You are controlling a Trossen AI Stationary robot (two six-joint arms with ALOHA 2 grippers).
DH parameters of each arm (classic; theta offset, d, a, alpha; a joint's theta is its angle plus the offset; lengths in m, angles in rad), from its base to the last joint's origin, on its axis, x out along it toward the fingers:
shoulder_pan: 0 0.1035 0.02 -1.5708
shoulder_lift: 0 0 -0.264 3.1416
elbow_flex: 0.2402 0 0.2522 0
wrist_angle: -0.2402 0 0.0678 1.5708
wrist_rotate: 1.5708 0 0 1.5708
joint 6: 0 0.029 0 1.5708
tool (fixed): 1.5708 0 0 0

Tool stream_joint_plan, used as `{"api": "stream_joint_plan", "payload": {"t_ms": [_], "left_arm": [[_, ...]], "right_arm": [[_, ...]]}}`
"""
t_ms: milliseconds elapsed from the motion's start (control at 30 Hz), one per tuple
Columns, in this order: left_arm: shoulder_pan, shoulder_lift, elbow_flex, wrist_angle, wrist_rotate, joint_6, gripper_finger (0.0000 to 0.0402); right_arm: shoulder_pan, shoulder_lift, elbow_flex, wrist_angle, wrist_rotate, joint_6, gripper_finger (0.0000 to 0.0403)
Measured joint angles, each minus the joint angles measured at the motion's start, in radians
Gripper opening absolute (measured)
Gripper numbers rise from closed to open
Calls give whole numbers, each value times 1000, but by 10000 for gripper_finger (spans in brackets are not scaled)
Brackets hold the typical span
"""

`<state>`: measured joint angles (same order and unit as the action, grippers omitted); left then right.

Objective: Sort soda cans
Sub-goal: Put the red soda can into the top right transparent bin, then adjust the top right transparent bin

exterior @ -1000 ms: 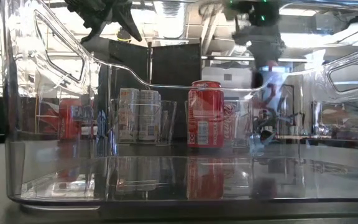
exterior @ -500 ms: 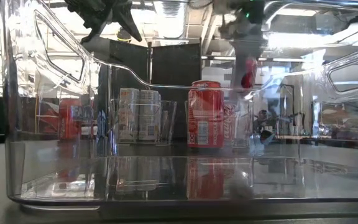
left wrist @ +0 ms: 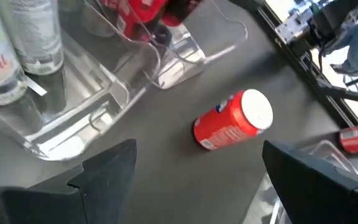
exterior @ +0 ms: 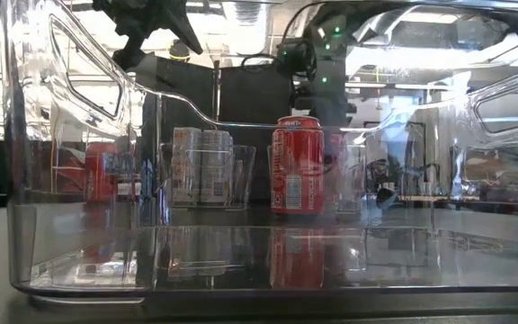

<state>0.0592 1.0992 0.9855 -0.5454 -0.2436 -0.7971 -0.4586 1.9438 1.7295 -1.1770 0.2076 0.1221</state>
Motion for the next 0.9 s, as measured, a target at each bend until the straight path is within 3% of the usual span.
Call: {"api": "stream_joint_plan", "payload": {"t_ms": [233,567,900], "left_arm": [[-7,0,0,-6,-1,-12,341],[-7,0,0,-6,-3,3,341],[-7,0,0,-7,-4,2,341]], "right_arm": [[-23,9,0,58,-30,-26,278],[-46,6,3,61,-83,-25,391],[8,-101,1,100,-75,3,371]]}}
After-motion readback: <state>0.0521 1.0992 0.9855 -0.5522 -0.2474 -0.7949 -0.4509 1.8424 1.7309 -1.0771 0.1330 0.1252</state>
